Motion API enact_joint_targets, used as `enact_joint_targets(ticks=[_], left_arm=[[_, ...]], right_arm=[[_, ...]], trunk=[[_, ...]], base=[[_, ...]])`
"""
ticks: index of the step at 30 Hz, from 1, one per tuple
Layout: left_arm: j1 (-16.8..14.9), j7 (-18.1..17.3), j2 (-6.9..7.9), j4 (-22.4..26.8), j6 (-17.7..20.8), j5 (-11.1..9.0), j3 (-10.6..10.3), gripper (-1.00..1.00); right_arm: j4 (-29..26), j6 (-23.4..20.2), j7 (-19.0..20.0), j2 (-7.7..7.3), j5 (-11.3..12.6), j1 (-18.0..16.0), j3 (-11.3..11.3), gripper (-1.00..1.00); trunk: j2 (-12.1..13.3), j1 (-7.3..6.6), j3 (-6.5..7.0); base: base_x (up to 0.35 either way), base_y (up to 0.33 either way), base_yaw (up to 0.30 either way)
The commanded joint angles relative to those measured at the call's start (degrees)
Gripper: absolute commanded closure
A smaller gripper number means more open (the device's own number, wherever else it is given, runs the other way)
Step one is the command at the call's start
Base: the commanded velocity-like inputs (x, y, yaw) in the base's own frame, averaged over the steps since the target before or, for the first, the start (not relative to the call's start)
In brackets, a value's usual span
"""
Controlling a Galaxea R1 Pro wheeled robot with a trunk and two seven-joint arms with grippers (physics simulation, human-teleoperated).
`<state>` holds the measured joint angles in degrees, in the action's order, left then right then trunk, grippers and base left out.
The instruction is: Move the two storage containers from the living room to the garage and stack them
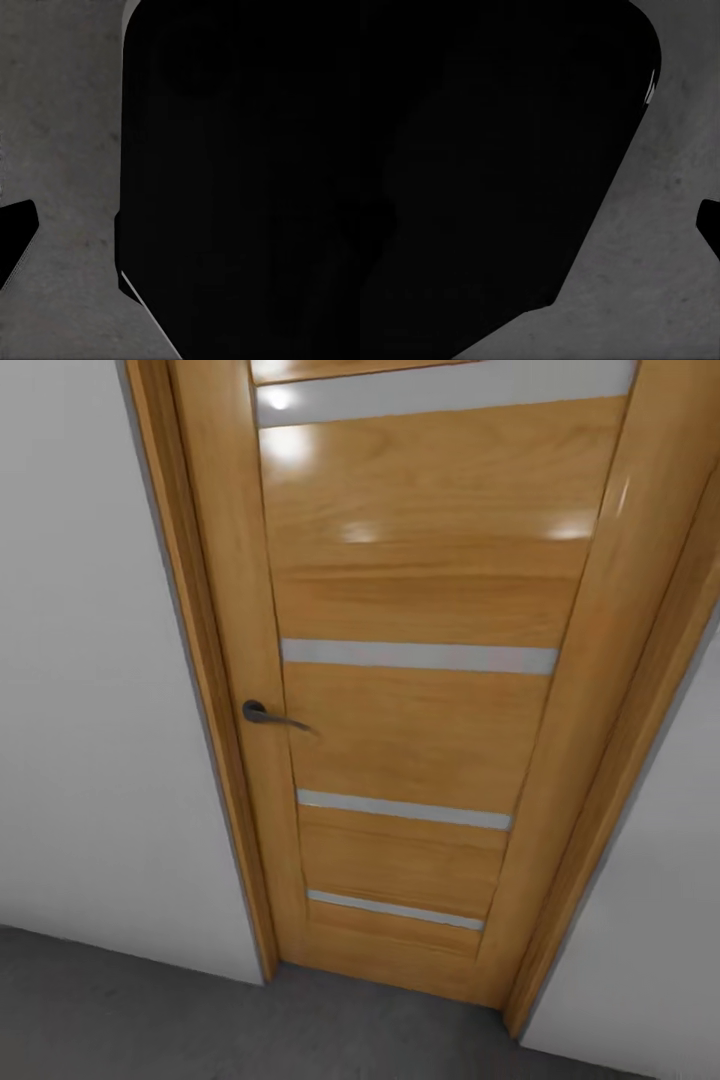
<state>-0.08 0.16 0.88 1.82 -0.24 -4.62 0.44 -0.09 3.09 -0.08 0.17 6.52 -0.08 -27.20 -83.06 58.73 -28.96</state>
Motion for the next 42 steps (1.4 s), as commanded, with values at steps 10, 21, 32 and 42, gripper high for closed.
enact_joint_targets(ticks=[10, 21, 32, 42], left_arm=[[0.0, 0.0, -0.08, 0.0, 0.0, -0.5, 0.0, -1.00], [0.0, 0.0, -0.08, 0.0, 0.0, -0.5, 0.0, -1.00], [0.0, 0.0, -0.02, 0.0, 0.0, -0.5, 0.0, -1.00], [0.0, 0.0, -0.07, 0.0, 0.0, -0.5, 0.0, -1.00]], right_arm=[[0.0, 0.2, 0.0, 0.08, 0.6, 0.0, -0.5, -1.00], [0.0, 0.2, 0.0, 0.09, 0.6, 0.0, -0.5, -1.00], [0.0, 0.1, 0.0, 0.06, 0.6, 0.0, -0.5, -1.00], [0.0, 0.1, 0.1, 0.00, 0.6, 0.0, -0.5, -1.00]], trunk=[[0.0, 0.00, -0.04], [0.0, 0.00, -0.04], [0.0, 0.00, -0.04], [0.0, 0.00, -0.04]], base=[[0.179, 0.000, -0.087], [0.299, 0.000, -0.001], [0.038, 0.000, 0.000], [0.000, 0.000, 0.000]])
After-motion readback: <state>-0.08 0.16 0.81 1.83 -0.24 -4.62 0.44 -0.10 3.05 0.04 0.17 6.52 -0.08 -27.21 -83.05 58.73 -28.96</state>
